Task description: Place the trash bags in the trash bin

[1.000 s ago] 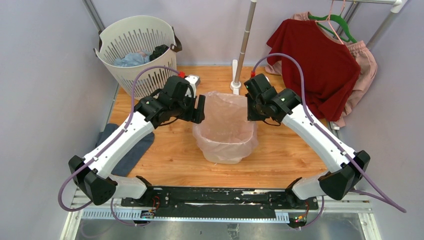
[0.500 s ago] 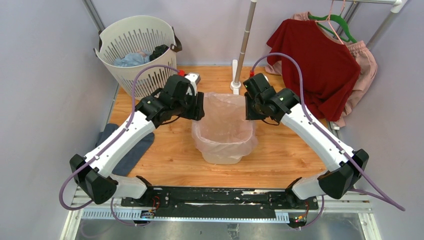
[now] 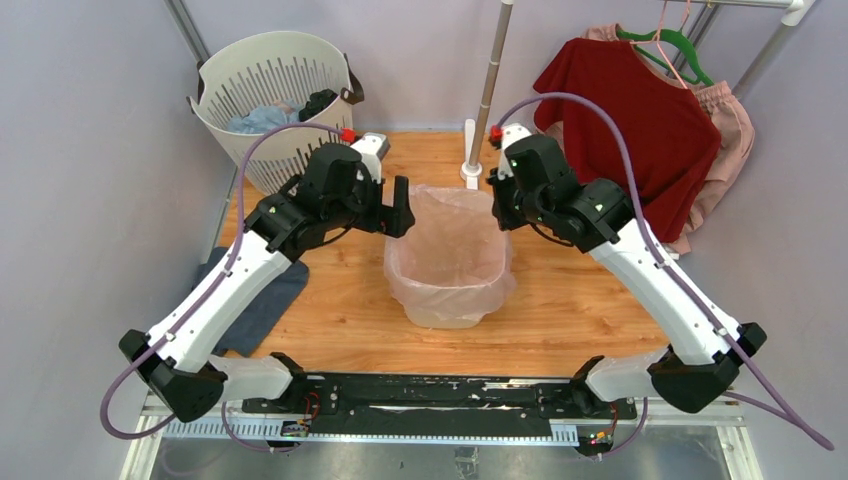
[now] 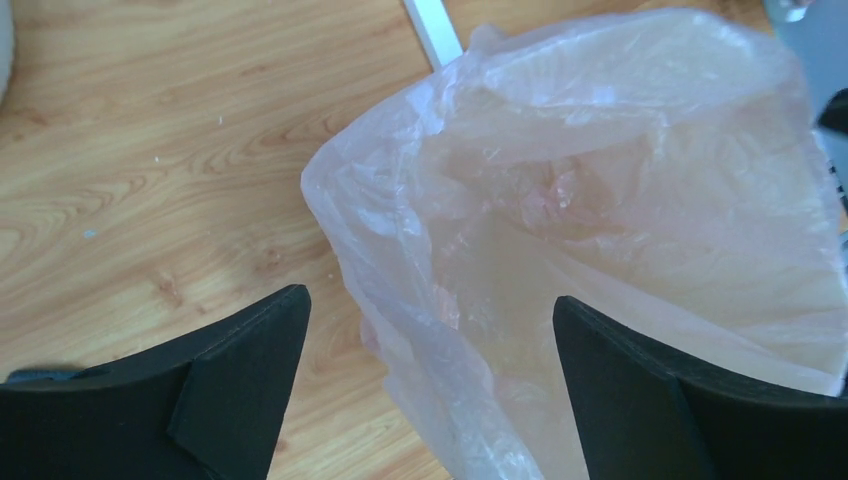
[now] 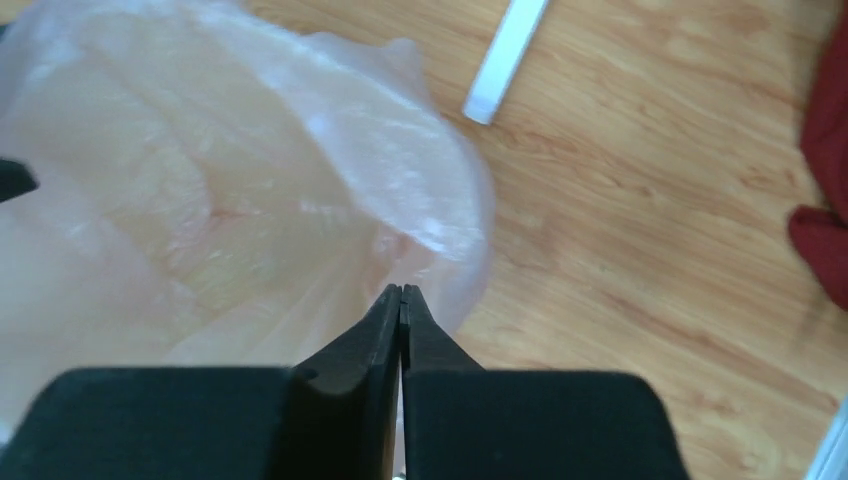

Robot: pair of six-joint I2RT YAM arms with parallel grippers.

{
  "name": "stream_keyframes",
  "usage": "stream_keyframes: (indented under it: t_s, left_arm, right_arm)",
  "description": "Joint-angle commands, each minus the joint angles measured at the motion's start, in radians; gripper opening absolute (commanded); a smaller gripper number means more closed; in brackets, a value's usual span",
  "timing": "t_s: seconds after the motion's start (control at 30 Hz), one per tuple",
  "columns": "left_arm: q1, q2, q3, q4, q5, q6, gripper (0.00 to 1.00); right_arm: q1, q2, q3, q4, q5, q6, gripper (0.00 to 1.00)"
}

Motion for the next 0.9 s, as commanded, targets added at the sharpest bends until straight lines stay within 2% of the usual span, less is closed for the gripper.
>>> stream_keyframes:
  t_s: [0.0,0.13,0.4,0.87]
  left_arm:
    - [0.006,-0.054,0.052,0.024,0.001,0.016,0.99]
    - [0.011,-0.129,0.027,0.026,-0.107,0.013,1.0]
    - [0.022,-0.28,-0.063,0.004,-0.239,0.01,1.0]
    - [0.026,-0.307,-0.121,0.0,-0.251,0.006,1.0]
  right_arm:
    - [0.12,0.028,0.019,0.035,-0.031,-0.19,0.0]
    - [0.198,0.082,0.008,0.047,-0.07,-0.319,0.0]
    - [0.22,0.179,-0.072,0.093,-0.225,-0.426,0.0]
    - [0.226,0.373,-0.267,0.128,-0.121,-0.517,0.0]
